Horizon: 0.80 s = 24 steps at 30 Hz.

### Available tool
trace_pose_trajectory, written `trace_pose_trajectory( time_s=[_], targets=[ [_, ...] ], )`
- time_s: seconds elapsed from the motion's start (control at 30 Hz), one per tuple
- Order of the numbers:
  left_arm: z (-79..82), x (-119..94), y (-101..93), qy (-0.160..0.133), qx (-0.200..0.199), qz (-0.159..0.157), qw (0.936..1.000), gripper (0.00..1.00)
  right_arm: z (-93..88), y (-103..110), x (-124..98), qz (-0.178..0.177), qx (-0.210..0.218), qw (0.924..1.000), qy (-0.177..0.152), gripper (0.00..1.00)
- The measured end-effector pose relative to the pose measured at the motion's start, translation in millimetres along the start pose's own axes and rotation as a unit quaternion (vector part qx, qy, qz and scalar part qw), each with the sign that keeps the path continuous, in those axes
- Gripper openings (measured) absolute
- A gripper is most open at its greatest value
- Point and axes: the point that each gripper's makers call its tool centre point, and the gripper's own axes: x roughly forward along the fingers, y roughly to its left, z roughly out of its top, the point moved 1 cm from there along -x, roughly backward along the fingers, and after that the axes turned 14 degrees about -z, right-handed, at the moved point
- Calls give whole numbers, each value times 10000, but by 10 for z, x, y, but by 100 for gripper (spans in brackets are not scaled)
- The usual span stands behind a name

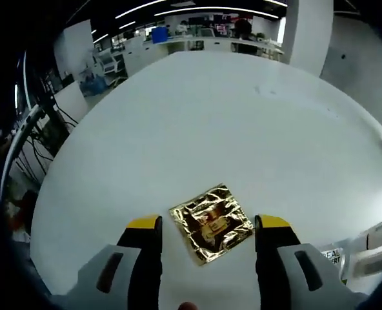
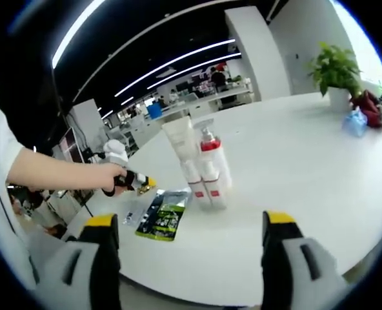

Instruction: Arrange the skincare products in the storage area until every visible bottle or jar stands upright without overlapping.

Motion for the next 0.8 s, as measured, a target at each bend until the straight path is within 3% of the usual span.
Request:
trace_pose_trajectory(
  time_s=[0.1, 0.63, 0.8],
  targets=[
    [10, -16, 25, -37, 38, -36, 10000, 37, 2, 0, -1, 0, -6, 10000, -6, 92],
    [-10, -33, 25, -51, 201, -246, 9995, 35, 10, 6, -3, 5, -18, 10000, -54, 92],
    [-26, -83, -41, -180, 145, -546, 9982, 35, 18, 17, -12, 29, -28, 10000, -74, 92]
  ],
)
